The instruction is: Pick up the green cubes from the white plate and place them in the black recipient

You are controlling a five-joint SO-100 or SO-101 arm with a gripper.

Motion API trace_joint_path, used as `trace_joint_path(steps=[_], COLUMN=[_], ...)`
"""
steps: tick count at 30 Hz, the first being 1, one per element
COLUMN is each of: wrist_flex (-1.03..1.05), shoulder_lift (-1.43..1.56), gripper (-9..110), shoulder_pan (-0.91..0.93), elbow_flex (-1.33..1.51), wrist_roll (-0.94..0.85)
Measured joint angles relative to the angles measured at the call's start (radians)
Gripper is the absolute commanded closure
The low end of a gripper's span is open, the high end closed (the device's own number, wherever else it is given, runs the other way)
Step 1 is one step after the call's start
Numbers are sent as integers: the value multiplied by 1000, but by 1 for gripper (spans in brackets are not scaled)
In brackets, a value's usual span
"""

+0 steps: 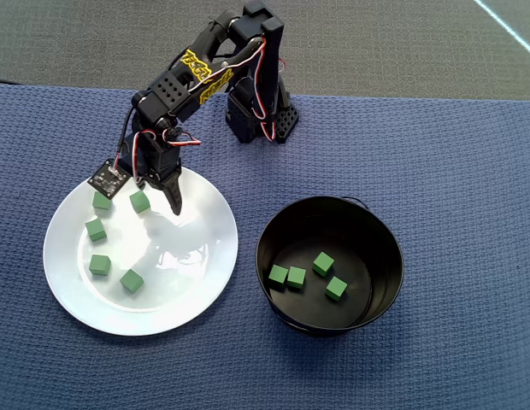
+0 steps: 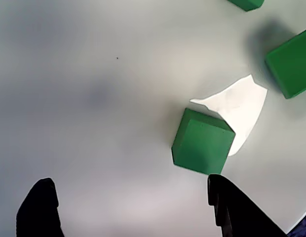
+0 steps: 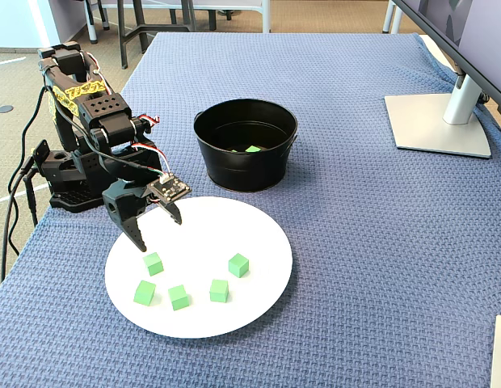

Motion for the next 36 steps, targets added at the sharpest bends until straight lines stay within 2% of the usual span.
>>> trace_joint_path(steps=[9, 21, 36], wrist_flex=[-110, -130, -130], shoulder_lift=[-23, -23, -117], gripper=[69, 70, 70], shoulder_pan=[5, 31, 69], elbow_flex=[8, 8, 3], wrist_roll=[133, 354, 351])
